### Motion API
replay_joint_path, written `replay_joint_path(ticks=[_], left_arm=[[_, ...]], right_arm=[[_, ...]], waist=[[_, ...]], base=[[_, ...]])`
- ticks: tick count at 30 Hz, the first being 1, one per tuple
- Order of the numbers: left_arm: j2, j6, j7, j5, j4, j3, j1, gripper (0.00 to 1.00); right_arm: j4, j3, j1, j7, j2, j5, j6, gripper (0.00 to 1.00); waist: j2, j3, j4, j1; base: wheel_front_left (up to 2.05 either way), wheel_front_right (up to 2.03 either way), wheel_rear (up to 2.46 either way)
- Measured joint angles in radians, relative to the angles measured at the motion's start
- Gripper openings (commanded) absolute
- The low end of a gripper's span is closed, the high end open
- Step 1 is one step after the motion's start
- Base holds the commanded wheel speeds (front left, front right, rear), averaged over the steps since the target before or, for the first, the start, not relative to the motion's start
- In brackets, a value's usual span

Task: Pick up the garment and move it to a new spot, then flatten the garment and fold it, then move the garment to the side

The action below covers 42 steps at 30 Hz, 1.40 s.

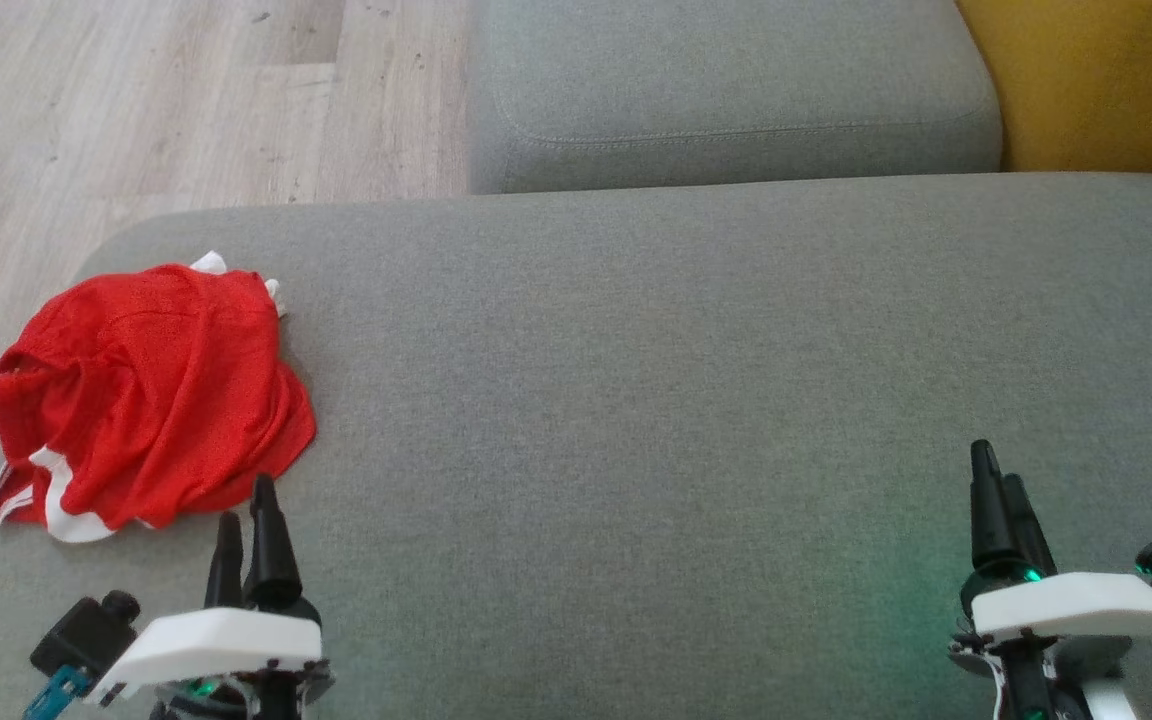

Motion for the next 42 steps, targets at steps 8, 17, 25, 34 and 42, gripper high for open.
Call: replay_joint_path(ticks=[8, 17, 25, 34, 42], left_arm=[[0.0, 0.01, -0.019, 0.094, -0.017, -0.021, 0.002, 1.0], [0.0, 0.027, -0.044, 0.211, -0.033, -0.052, 0.003, 1.0], [0.001, 0.045, -0.07, 0.316, -0.05, -0.075, 0.003, 1.0], [0.001, 0.061, -0.096, 0.433, -0.058, -0.09, 0.005, 1.0], [0.002, 0.072, -0.118, 0.53, -0.067, -0.117, 0.005, 1.0]], right_arm=[[-0.006, 0.009, 0.002, -0.021, 0.0, -0.089, 0.0, 1.0], [-0.012, 0.028, 0.022, -0.044, 0.0, -0.198, 0.0, 1.0], [-0.02, 0.036, 0.022, -0.07, 0.0, -0.297, 0.0, 1.0], [-0.027, 0.048, 0.022, -0.095, 0.0, -0.408, 0.0, 1.0], [-0.031, 0.062, 0.022, -0.116, 0.0, -0.513, 0.0, 1.0]], waist=[[0.0, -0.005, 0.002, 0.0], [0.0, -0.009, 0.004, 0.0], [0.0, -0.012, 0.006, 0.0], [0.0, -0.016, 0.008, 0.0], [0.0, -0.022, 0.011, 0.0]], base=[[0.0, 0.0, 0.0], [0.0, 0.0, 0.0], [0.0, 0.0, 0.0], [0.0, 0.0, 0.0], [0.0, 0.0, 0.0]])
